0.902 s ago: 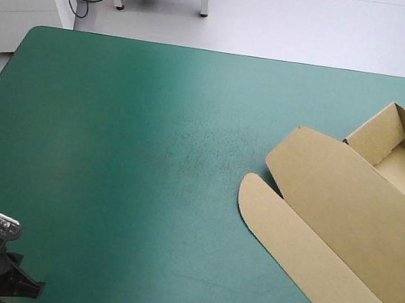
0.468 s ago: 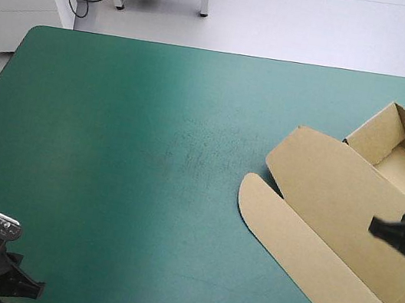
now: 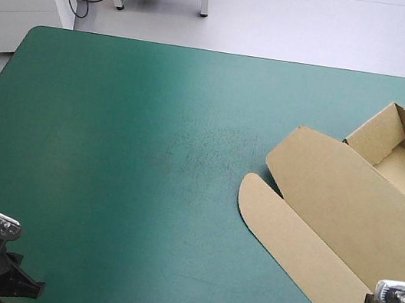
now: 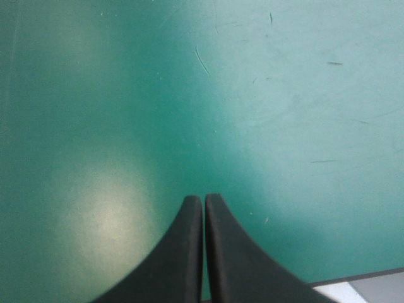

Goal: Fold the box

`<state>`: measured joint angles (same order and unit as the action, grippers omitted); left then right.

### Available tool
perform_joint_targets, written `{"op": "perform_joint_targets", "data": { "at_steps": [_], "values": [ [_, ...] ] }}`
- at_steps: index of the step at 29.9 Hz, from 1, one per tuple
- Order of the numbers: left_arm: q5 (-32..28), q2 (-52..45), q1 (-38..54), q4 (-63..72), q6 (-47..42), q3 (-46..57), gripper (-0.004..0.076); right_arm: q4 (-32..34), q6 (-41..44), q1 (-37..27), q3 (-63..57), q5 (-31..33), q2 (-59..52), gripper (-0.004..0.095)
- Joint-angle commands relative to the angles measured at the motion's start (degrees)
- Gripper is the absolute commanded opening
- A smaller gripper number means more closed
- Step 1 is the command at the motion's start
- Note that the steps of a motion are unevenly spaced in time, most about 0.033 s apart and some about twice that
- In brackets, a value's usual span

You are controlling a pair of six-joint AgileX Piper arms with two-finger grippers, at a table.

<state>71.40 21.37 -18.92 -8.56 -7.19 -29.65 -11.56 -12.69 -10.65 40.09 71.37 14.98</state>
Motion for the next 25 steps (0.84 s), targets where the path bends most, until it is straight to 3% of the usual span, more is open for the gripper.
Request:
{"op": "perform_joint_targets", "data": {
  "at_steps": [1,7,25],
  "values": [
    [-1.6,0.5,-0.1,-0.1,-0.5,-1.5,-0.0008,-0.7,-0.9,0.1,-2.8,0.3,-2.0,-0.0005],
    [-1.6,0.5,-0.1,-0.1,0.6,-1.5,-0.0008,-0.6,-1.5,0.1,-8.5,0.3,-4.6,-0.0005],
    [-1.6,0.5,-0.1,-0.1,0.6,-1.5,-0.0008,-0.8,-1.3,0.1,-8.3,0.2,-4.7,-0.0005]
  ]
}}
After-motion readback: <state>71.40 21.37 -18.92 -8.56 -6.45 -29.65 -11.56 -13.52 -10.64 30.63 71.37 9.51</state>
